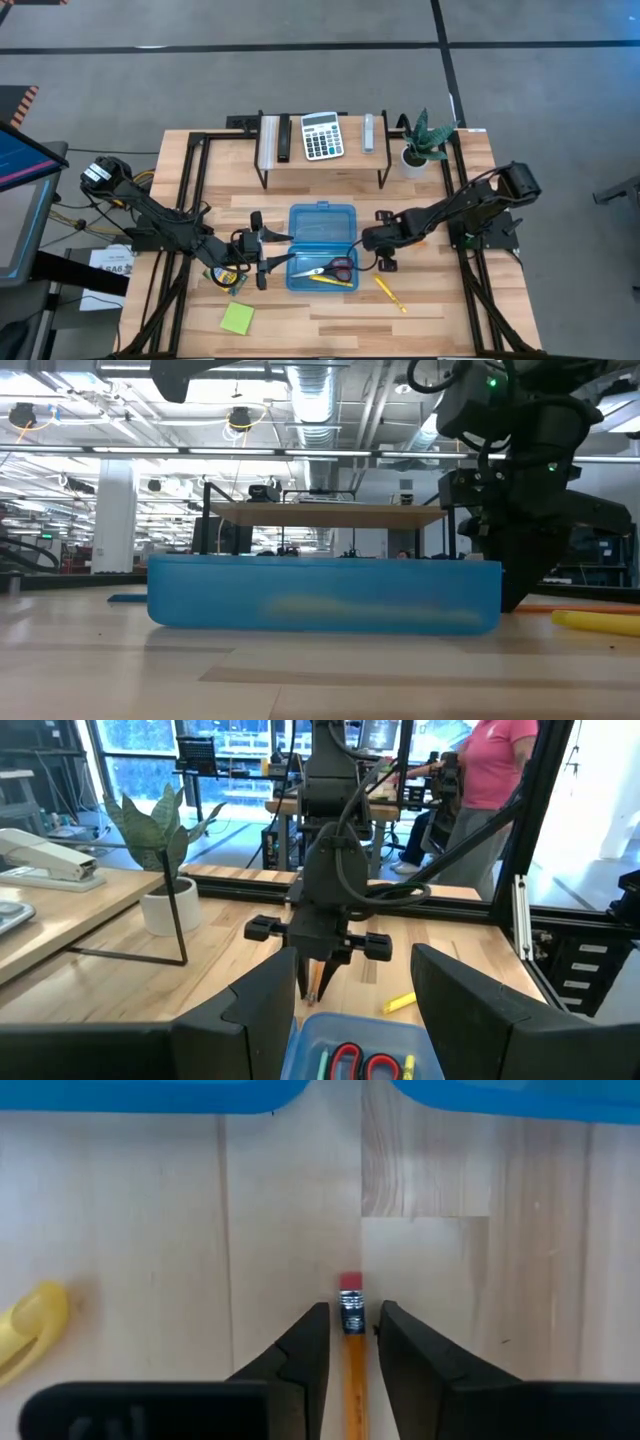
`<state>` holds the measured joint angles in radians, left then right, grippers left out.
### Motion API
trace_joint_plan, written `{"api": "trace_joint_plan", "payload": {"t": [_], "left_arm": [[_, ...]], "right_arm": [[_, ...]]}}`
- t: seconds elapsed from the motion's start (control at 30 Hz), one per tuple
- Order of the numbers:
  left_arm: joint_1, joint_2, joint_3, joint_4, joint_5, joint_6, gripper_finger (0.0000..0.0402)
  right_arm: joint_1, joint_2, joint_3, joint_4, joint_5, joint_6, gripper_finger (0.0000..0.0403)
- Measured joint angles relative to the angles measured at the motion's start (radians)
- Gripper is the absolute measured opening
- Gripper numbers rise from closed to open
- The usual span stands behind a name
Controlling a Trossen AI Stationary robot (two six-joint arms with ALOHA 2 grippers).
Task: Pack school essentials
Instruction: Put the orange pencil into the blue supply box
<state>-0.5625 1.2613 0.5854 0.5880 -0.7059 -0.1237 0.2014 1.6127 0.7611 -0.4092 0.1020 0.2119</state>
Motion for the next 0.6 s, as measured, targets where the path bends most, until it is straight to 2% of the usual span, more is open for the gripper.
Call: {"api": "trace_joint_plan", "payload": {"t": [0.3,0.6], "left_arm": [[0.000,0.000,0.000,0.000,0.000,-0.005,0.0188],[0.000,0.000,0.000,-0.006,0.000,-0.017,0.0188]], "right_arm": [[-0.001,0.019,-0.012,0.026,-0.005,0.005,0.0090],[-0.001,0.022,-0.012,0.034,-0.007,0.000,0.0012]]}}
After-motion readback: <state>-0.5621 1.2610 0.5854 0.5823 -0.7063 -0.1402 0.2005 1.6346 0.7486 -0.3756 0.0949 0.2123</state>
